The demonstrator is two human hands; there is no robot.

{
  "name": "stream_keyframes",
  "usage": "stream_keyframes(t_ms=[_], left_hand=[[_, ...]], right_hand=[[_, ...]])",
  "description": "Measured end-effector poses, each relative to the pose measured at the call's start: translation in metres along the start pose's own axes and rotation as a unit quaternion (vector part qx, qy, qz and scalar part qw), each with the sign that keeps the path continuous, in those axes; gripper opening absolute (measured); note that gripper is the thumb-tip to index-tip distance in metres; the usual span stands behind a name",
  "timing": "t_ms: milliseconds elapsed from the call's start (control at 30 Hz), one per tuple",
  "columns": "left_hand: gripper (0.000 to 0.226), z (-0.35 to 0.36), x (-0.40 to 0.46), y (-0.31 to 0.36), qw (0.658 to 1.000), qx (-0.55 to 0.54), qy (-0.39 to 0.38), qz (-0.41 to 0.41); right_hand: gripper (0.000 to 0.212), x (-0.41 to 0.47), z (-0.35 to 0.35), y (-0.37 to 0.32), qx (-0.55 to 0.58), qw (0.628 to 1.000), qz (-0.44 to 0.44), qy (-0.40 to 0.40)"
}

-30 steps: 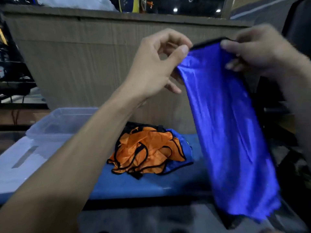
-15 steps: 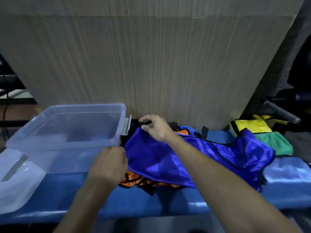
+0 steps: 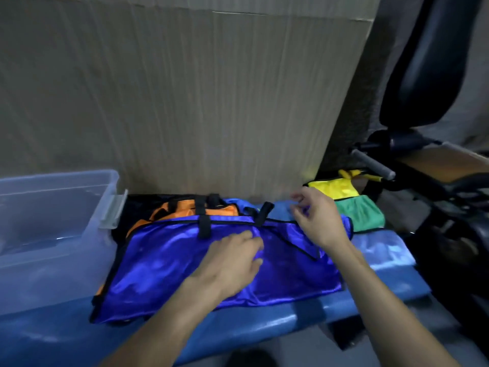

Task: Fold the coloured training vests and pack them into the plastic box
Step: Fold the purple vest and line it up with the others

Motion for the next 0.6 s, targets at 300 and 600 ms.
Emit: stream_keyframes(t_ms=[300,600], left_hand=[[0.032,0.054,0.043,-0.015,0.995,0.030,0.085,0.040],[0.029,0.064,0.059,-0.033,0.995,0.034,0.089,0.021]], right_hand=[[0.041,-0.007,0.006,0.107,-0.228,0.958,0.095,-0.146],[0.036,0.002,-0.040,0.149,-0.052,0.980,0.165,0.097]])
Point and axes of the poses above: each hand's wrist, its own x-axis towards the middle knuckle, its own z-axis out of the palm, y = z × x, the point moved 6 cm from there along x, towards the middle knuckle, and after that the axes turned 7 degrees about -x, right-handed, at the moved point
